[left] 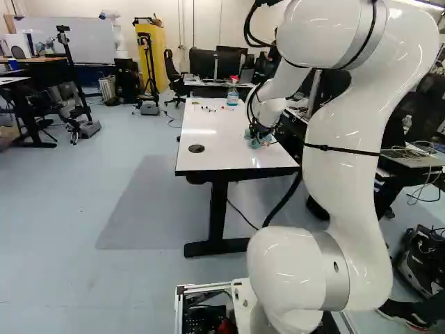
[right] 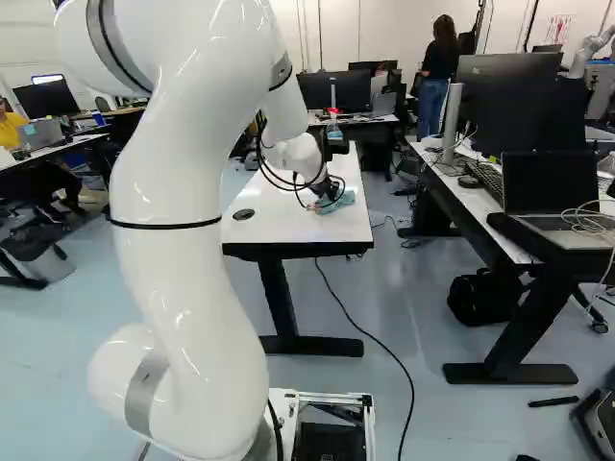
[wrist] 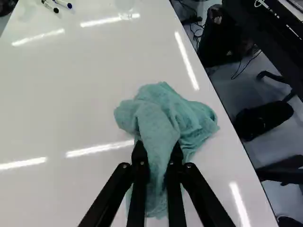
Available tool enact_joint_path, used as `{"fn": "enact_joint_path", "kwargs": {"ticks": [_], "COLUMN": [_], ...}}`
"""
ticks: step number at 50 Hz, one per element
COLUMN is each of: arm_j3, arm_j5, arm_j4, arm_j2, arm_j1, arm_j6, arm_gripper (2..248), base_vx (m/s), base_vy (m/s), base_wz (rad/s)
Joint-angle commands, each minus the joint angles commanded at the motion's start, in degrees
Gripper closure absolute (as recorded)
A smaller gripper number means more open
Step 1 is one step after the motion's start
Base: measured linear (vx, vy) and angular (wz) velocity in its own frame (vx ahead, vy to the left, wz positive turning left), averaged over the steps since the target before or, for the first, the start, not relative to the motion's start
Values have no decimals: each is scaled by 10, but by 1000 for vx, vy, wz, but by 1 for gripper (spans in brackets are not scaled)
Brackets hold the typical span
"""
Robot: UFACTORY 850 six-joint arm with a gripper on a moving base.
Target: Clean the table with the green towel
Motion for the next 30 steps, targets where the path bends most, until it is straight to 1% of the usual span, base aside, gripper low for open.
{"fn": "enact_joint_path", "kwargs": {"ticks": [17, 30], "arm_j3": [18, 20], "arm_j5": [0, 0], "arm_j4": [0, 0], "arm_j2": [14, 16], "arm_j1": [27, 49], "arm_j6": [0, 0], "arm_gripper": [207, 207], "base_vx": [0, 0], "base_vy": [0, 0], "base_wz": [0, 0]}}
